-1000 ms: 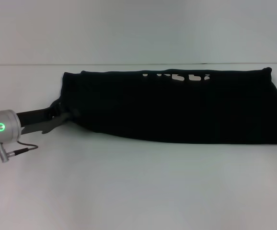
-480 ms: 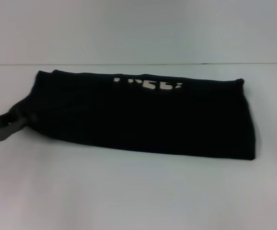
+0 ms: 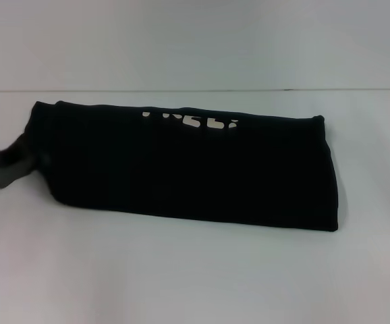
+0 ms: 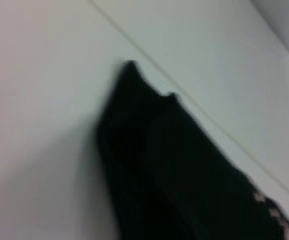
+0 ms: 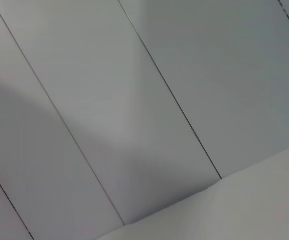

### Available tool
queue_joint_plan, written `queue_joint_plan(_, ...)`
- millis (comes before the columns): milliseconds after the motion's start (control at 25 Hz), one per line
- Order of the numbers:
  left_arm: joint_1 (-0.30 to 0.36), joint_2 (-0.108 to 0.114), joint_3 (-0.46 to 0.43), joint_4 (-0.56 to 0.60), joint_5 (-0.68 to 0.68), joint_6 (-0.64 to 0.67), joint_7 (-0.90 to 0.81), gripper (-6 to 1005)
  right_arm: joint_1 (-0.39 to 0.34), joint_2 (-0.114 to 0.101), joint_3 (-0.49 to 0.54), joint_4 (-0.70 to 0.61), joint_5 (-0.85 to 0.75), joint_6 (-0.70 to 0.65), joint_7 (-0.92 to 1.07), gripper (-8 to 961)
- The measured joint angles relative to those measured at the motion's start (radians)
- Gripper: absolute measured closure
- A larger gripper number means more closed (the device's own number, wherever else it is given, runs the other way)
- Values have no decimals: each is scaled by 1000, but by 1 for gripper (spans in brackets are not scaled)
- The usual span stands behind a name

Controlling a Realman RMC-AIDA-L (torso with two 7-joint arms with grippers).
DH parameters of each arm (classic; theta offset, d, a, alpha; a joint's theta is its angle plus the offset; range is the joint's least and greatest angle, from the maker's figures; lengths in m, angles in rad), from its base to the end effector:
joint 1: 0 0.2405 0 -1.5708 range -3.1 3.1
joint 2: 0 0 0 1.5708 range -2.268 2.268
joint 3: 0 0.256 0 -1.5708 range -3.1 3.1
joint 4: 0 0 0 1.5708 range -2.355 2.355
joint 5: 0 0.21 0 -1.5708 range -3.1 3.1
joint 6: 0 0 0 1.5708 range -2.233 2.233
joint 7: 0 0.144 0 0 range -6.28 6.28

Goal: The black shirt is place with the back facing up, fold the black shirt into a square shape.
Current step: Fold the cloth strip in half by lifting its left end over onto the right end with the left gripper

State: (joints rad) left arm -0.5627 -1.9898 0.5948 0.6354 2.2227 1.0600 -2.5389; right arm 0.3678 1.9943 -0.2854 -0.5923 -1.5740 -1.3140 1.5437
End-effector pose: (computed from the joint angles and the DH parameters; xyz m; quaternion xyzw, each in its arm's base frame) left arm -0.3423 0.3833 0.0545 -0.6123 -0.7056 -0.2277 0.2745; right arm 0.3655 0.3255 0.1355 -0.6639 0.4076 0.4401 0.4466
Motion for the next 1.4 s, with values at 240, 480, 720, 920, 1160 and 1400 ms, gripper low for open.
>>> queue_joint_plan(240, -114, -24, 6, 63, -5, 112, -45, 987, 4, -1, 0, 4, -27, 4, 1, 262)
queue_joint_plan(480, -287, -44, 53, 55, -3, 163, -55, 982, 24, -2, 0, 8, -50, 8, 1, 263)
queue_joint_plan(720, -409, -131, 184, 71, -13, 160, -49, 976, 41, -1, -1, 10, -62, 9, 1, 264)
queue_joint_plan(920, -507, -186, 456, -50, -93, 25, -39, 972, 56, 4, -3, 11, -84, 24, 1, 264)
queue_joint_plan(1160, -586, -187, 781, -214, -214, -78, -14, 967, 72, 0, -8, 12, -140, 36, 35, 265)
queue_joint_plan(1400, -416, -166, 713, 63, -228, 170, 103, 759, 76, -13, -11, 2, -173, 41, 90, 265)
